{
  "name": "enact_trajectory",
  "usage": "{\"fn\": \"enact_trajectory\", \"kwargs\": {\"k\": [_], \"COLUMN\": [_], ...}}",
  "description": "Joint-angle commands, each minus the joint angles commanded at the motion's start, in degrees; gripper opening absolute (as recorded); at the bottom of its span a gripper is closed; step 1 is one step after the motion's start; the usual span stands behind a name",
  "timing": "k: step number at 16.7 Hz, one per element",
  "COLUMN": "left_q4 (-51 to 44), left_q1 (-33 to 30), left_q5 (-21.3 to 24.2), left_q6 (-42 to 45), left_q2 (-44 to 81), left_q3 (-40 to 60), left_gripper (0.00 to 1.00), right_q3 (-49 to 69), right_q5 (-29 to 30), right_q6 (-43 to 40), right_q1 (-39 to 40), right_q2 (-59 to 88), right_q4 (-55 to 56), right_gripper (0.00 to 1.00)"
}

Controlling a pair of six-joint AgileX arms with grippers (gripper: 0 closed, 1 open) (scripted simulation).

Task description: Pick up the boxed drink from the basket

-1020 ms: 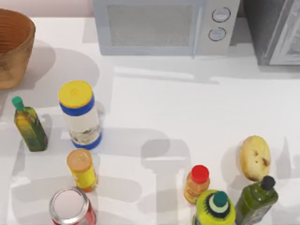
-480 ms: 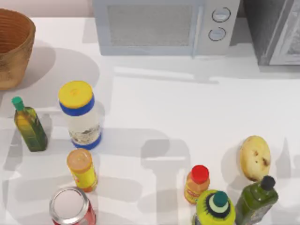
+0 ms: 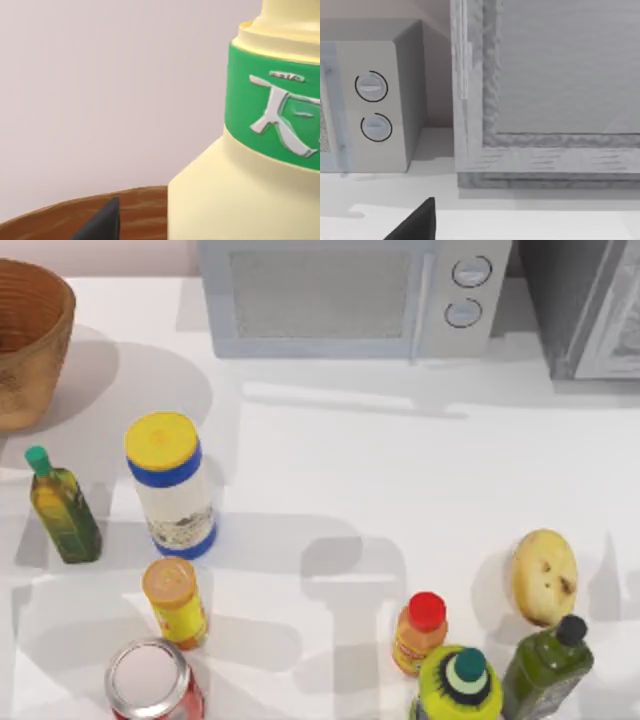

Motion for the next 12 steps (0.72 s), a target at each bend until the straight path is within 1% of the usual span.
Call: {"fn": "enact_trajectory", "kwargs": {"k": [3,8,12], "left_q4": [-1.50,-1.73,-1.73], "left_q1": [-0.64,-0.74,-0.74], "left_q5": [-0.61,-0.71,-0.71], "left_q6": [-0.02,-0.03,-0.03], "left_q2": [1.97,2.26,2.26], "left_q3": [3.49,4.00,4.00], "left_gripper": [1.00,1.00,0.70], "right_q3": [0.00,0.00,0.00], "right_q5": [0.00,0.00,0.00], "right_q6": [0.00,0.00,0.00], "right_q1": [0.00,0.00,0.00], "right_q2": [0.00,0.00,0.00], "right_q4": [0.00,0.00,0.00], "right_gripper": [1.00,1.00,1.00]}}
